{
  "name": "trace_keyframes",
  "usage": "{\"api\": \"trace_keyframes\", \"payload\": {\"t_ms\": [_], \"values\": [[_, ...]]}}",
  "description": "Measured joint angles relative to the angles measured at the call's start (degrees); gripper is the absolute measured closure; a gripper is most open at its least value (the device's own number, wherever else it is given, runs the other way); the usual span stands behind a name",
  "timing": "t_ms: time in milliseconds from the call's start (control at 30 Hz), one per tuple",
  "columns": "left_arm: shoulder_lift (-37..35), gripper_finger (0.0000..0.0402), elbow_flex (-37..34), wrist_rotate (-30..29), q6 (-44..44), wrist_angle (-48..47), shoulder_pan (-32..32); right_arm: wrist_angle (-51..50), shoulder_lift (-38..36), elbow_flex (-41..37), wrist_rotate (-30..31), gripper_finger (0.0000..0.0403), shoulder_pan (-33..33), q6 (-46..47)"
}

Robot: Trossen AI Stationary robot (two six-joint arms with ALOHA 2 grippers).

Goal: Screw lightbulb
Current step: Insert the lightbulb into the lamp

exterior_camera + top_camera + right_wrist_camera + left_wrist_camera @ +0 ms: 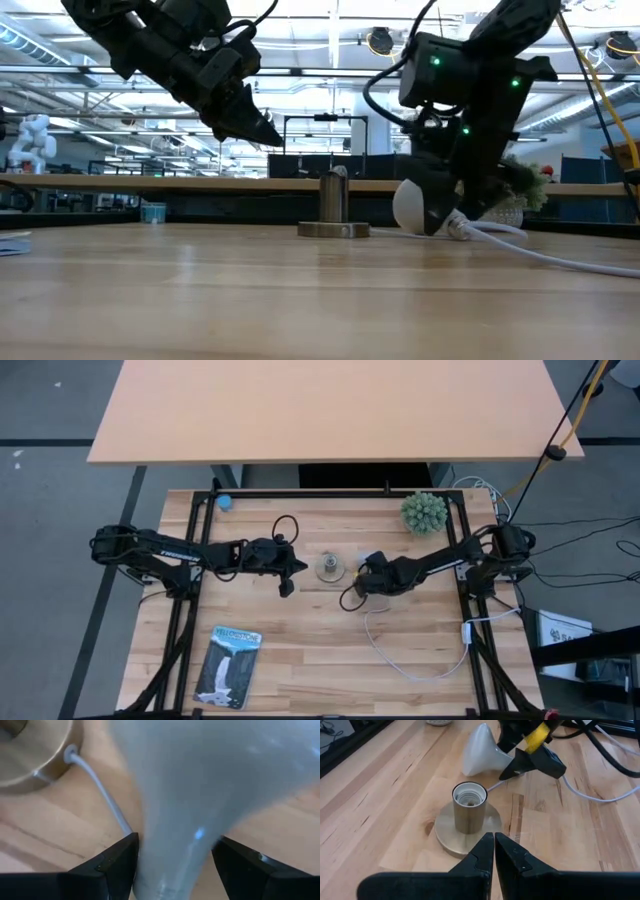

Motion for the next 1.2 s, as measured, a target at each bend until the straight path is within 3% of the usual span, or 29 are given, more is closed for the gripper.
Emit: {"api": "trace_keyframes", "payload": {"t_ms": [333,600,767,1067,1200], "values": [[0.0,0.0382,0.0,0.0,0.0,-0.1,0.0,1.2,-0.1,0.0,-1.3,0.0167,-1.1,-11.7],[0.0,0.0382,0.0,0.0,0.0,-0.1,0.0,1.1,-1.1,-0.1,-0.3,0.0259,-2.8,-9.0],[0.0,0.0382,0.0,0.0,-0.1,-0.2,0.0,1.1,-2.9,-0.1,-1.7,0.0259,-3.7,-12.1],[0.0,0.0382,0.0,-0.4,0.0,-4.7,0.0,-0.9,-13.5,-0.1,-1.1,0.0248,-2.6,-20.2],[0.0,0.0382,0.0,-0.4,0.0,-4.7,0.0,0.6,-19.2,-0.1,1.5,0.0259,0.5,-29.8]]}}
